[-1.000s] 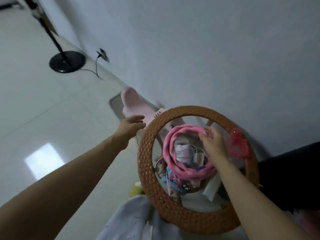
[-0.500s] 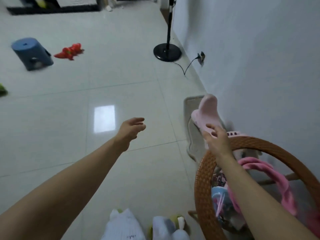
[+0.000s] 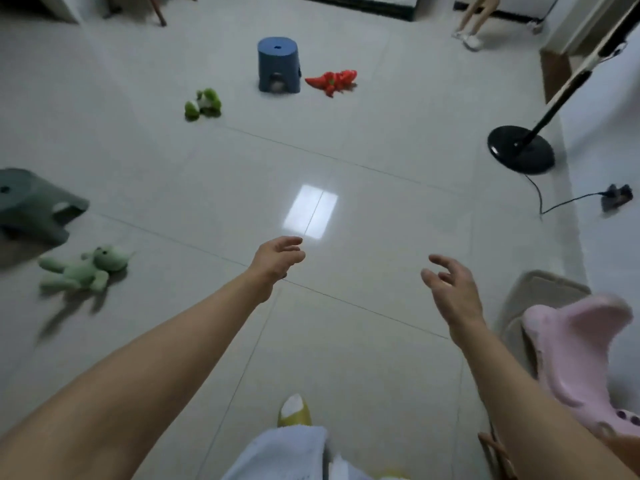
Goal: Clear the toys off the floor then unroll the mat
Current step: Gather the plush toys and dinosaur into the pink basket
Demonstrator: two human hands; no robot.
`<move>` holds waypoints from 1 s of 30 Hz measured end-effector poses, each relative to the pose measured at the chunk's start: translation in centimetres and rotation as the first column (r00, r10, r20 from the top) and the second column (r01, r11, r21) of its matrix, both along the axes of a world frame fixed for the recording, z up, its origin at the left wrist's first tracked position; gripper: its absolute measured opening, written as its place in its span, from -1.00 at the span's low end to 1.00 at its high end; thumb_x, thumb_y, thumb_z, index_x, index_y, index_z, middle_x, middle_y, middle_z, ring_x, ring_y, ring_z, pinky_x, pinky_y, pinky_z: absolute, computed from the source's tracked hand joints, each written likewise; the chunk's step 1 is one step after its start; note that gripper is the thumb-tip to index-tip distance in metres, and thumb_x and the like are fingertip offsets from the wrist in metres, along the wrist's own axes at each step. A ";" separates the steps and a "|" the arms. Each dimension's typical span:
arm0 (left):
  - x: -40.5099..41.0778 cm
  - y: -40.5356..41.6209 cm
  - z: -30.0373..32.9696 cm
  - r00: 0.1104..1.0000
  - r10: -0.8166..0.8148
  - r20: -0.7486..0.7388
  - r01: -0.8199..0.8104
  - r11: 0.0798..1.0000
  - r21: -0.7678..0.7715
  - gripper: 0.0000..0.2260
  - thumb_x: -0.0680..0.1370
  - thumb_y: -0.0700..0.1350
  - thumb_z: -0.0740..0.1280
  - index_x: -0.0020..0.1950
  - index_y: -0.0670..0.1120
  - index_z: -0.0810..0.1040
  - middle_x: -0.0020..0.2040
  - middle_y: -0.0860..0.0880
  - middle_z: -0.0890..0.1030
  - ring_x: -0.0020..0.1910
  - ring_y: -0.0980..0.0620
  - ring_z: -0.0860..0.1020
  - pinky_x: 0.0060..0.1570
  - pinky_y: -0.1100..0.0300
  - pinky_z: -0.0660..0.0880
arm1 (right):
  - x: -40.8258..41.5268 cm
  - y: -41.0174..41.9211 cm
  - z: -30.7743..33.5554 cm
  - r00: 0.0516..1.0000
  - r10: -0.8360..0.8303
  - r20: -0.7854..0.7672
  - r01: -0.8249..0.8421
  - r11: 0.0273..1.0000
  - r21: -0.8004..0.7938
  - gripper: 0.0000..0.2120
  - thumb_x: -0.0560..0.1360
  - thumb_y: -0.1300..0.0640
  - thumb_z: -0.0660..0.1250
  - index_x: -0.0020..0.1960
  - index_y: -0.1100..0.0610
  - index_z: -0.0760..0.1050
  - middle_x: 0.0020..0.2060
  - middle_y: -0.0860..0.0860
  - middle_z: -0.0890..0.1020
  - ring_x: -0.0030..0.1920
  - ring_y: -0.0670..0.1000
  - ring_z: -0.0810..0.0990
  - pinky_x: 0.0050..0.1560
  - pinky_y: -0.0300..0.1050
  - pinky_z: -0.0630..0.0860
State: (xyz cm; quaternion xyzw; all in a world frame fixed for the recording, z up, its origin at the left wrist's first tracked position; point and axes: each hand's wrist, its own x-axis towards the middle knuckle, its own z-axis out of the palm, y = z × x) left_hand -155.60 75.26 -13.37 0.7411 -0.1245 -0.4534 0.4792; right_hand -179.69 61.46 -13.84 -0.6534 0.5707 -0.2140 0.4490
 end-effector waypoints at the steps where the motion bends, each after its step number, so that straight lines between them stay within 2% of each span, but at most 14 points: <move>1: 1.5 1.1 0.0 0.999 0.041 0.000 -0.041 0.999 0.002 -0.71 0.50 -0.22 0.33 0.21 -0.04 0.51 0.12 -0.04 0.52 0.04 0.02 0.48 -0.07 0.18 0.36 | 2.0 0.2 -0.1 0.999 0.035 0.005 -0.035 0.999 -0.006 -0.75 0.49 0.13 0.32 0.17 -0.02 0.50 0.25 0.04 0.43 0.14 -0.04 0.44 0.20 -0.01 0.43; 6: 7.3 7.2 0.0 0.970 0.241 0.010 -0.241 0.970 0.017 -0.69 0.50 -0.22 0.33 0.25 -0.05 0.50 0.14 -0.05 0.52 0.05 0.02 0.47 -0.02 0.17 0.36 | 11.0 1.8 -0.5 0.967 0.254 0.006 -0.254 0.967 0.002 -0.74 0.50 0.12 0.31 0.18 -0.03 0.49 0.24 0.02 0.42 0.14 -0.04 0.44 0.15 -0.03 0.43; 10: 11.1 12.1 0.2 0.906 0.422 0.029 -0.422 0.906 0.026 -0.68 0.51 -0.23 0.32 0.26 -0.09 0.50 0.10 -0.05 0.51 0.03 0.01 0.46 0.00 0.15 0.37 | 18.6 3.4 -0.7 0.901 0.435 0.012 -0.435 0.900 0.015 -0.72 0.50 0.12 0.30 0.21 0.00 0.48 0.22 -0.01 0.39 0.14 -0.05 0.42 0.11 -0.06 0.42; 14: 13.8 15.1 0.2 0.820 0.571 0.043 -0.573 0.820 0.019 -0.69 0.51 -0.24 0.32 0.26 -0.10 0.50 0.06 -0.06 0.49 0.00 0.01 0.44 -0.12 0.18 0.38 | 25.1 4.4 -0.9 0.821 0.570 0.031 -0.571 0.821 0.027 -0.72 0.49 0.13 0.30 0.20 -0.01 0.49 0.19 -0.05 0.39 0.13 -0.07 0.43 0.09 -0.10 0.41; 20: 18.4 15.7 0.1 0.689 0.721 0.075 -0.723 0.691 -0.006 -0.68 0.51 -0.25 0.32 0.26 -0.12 0.49 -0.03 -0.01 0.50 -0.07 0.03 0.42 -0.22 0.27 0.33 | 34.0 3.0 -0.9 0.710 0.701 0.070 -0.704 0.709 0.044 -0.72 0.50 0.12 0.28 0.20 -0.04 0.48 0.22 -0.10 0.38 0.15 -0.06 0.42 0.01 -0.14 0.37; 25: 21.9 14.1 0.5 0.602 0.796 0.065 -0.797 0.604 -0.016 -0.68 0.51 -0.24 0.32 0.27 -0.11 0.49 0.04 -0.03 0.50 -0.02 0.03 0.43 -0.22 0.28 0.33 | 40.3 0.4 -0.3 0.641 0.762 0.088 -0.767 0.638 0.065 -0.72 0.50 0.11 0.28 0.19 -0.06 0.48 0.25 -0.09 0.40 0.16 -0.06 0.44 -0.02 -0.16 0.34; 28: 23.6 13.1 0.7 0.557 0.829 0.053 -0.828 0.559 -0.039 -0.68 0.51 -0.23 0.32 0.26 -0.09 0.49 0.04 -0.02 0.50 -0.01 0.04 0.44 -0.20 0.27 0.34 | 44.2 -0.7 0.0 0.587 0.806 0.082 -0.810 0.583 0.063 -0.73 0.49 0.11 0.28 0.17 -0.07 0.48 0.26 -0.06 0.43 0.16 -0.06 0.46 -0.10 -0.19 0.36; 30: 24.4 13.0 0.7 0.537 0.843 0.043 -0.842 0.538 -0.030 -0.68 0.51 -0.23 0.32 0.27 -0.09 0.49 0.06 -0.02 0.50 0.00 0.04 0.44 -0.19 0.27 0.35 | 46.5 -0.8 -0.1 0.566 0.820 0.090 -0.824 0.559 0.090 -0.74 0.49 0.11 0.28 0.16 -0.08 0.48 0.25 -0.03 0.45 0.19 -0.03 0.48 -0.08 -0.17 0.37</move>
